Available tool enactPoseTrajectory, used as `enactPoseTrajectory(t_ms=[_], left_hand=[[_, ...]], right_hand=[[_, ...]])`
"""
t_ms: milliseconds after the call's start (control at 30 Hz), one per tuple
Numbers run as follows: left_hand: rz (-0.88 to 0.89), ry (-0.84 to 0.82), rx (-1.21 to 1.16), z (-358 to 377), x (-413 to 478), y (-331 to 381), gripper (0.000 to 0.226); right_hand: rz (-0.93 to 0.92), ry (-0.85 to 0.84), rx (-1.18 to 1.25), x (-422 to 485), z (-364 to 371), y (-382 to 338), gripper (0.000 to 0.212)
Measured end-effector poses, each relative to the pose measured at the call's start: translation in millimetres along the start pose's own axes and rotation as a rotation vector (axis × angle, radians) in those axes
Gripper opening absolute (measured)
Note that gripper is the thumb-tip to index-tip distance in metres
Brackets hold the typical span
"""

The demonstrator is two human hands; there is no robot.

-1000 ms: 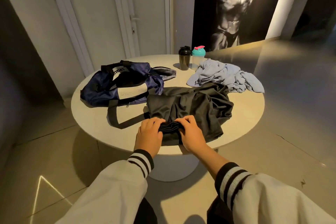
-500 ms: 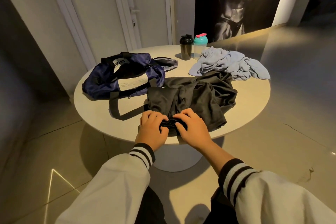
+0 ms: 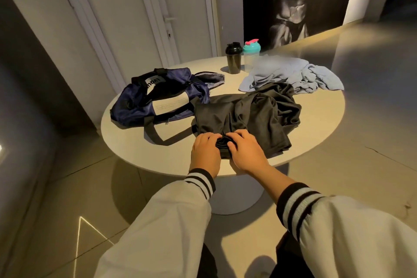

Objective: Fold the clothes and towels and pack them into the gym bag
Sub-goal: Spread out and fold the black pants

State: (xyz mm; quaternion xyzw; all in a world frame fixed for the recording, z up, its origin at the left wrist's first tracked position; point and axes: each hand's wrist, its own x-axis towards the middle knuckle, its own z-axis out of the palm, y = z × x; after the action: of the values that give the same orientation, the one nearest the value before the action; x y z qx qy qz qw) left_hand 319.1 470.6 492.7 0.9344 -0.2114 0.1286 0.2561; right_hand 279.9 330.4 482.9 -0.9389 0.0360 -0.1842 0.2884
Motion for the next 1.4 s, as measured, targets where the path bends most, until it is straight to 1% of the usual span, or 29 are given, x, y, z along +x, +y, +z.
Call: enactPoseTrajectory(t_ms=[67, 200, 400, 500, 600, 667, 833, 933, 1000, 1167, 1300, 1367, 1400], left_hand=[[-0.001, 0.008, -0.077, 0, -3, -2, 0.041], [0.061, 0.048, -0.046, -2, -15, -4, 0.035], [0.023, 0.022, -0.010, -7, -16, 0, 0.033], [0.015, 0.020, 0.015, -6, -19, -1, 0.033], [0.018, 0.014, 0.011, -7, -21, -1, 0.033], [0.019, 0.011, -0.016, -8, -21, 0, 0.033], [0.041, 0.020, -0.099, -8, -23, -3, 0.026], [0.035, 0.027, -0.161, -8, -22, -3, 0.016], [0.029, 0.022, -0.177, -8, -20, -5, 0.014], [0.029, 0.005, -0.156, -7, -23, -6, 0.019], [0.058, 0.049, -0.077, -6, -22, -7, 0.022], [0.034, 0.082, -0.045, -4, -21, -9, 0.024], [-0.001, 0.096, -0.025, -3, -21, -9, 0.026]], right_hand=[[0.017, 0.018, 0.055, -2, -3, 1, 0.035], [0.052, 0.115, 0.153, -17, -7, -3, 0.029], [0.097, 0.067, 0.287, -13, -13, -5, 0.025], [0.087, 0.039, 0.232, -13, -13, -7, 0.027], [0.033, 0.004, 0.141, -15, -12, -7, 0.036], [-0.009, 0.006, 0.111, -17, -11, -7, 0.036], [-0.059, 0.119, 0.146, -20, -9, -6, 0.025], [-0.054, 0.103, 0.175, -23, -11, -7, 0.026], [-0.045, 0.084, 0.177, -22, -12, -8, 0.028], [-0.047, 0.049, 0.076, -20, -6, -6, 0.024], [-0.030, 0.012, 0.054, -19, -5, -5, 0.029], [-0.014, 0.052, 0.090, -19, -5, -6, 0.032], [-0.019, 0.117, 0.086, -19, -3, -4, 0.034]])
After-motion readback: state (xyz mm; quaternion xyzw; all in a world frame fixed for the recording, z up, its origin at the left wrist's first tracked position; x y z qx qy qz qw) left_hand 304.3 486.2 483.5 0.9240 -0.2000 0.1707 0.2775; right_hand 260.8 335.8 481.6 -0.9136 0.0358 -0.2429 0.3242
